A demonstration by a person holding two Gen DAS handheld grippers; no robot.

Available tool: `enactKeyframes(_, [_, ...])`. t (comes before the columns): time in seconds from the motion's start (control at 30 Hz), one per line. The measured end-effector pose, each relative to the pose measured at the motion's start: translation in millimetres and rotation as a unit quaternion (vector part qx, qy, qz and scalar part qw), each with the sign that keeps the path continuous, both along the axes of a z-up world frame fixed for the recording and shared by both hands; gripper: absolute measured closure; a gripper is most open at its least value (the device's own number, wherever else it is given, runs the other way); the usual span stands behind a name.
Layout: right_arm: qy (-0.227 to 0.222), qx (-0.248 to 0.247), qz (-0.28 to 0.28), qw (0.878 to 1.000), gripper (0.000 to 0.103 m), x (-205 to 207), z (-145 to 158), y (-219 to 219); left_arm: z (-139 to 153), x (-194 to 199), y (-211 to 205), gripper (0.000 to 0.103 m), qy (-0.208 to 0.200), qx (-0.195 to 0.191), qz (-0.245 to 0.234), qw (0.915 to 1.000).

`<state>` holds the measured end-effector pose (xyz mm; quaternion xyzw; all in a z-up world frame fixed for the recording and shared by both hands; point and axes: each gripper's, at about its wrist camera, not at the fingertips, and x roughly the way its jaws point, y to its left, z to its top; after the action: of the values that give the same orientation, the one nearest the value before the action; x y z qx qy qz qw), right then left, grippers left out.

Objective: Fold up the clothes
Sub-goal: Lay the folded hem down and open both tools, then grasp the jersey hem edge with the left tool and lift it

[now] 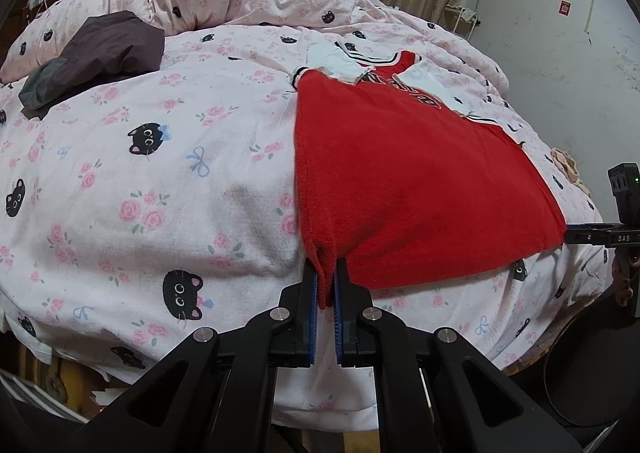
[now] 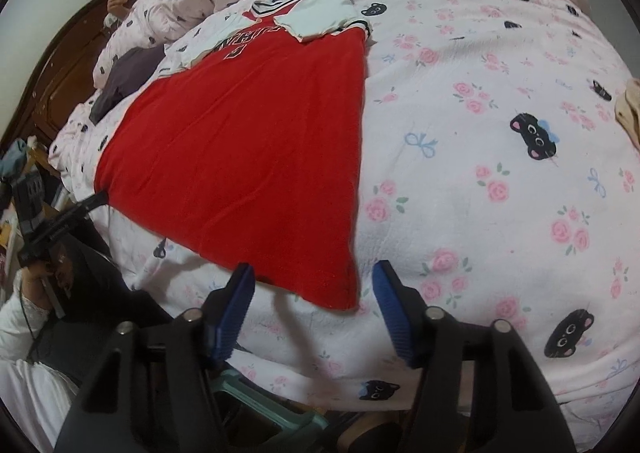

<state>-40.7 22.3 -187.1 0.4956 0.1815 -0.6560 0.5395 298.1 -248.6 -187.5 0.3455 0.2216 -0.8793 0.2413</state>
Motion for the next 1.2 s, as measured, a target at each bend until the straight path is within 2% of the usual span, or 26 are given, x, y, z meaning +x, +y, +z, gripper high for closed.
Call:
enactKeyframes(0.17, [-0.032,-0.007,-0.013,0.999,0.048,-9.3,-2.6,-1.7,-2.7,-0.9,-1.5,0.098,-0.001,0.004,0.0,1.0])
enactKeyframes(0.3, [-0.061,-0.008,-0.02,0.998,0.073,-14.6,-5.9,-2.1,-3.7,-0.7,-2.2,0.098,-0.001,0.006,-0.001,1.0])
enactKeyframes(0.5, [-0.074,0.002,-0.022,0.997,0.081,-14.4,-9.6,-0.5,-3.8,0.6,-2.0,0.098,0.001,0.009,-0.002,1.0])
enactKeyframes(0.63, [-0.092,0.005,-0.03,0.995,0.091,-17.2,-13.2,2.8,-1.6,1.9,-1.7,0.098,0.005,0.009,-0.003,0.9999])
enactKeyframes(0.83, [-0.095,-0.001,-0.026,0.995,0.096,-16.5,-8.1,4.9,10.9,6.2,-0.5,0.098,0.022,0.005,-0.004,0.9997])
enactKeyframes(1.2, [-0.122,-0.06,-0.004,0.991,0.097,-12.0,24.3,11.3,36.7,12.3,0.6,0.098,0.051,-0.002,-0.007,0.9987])
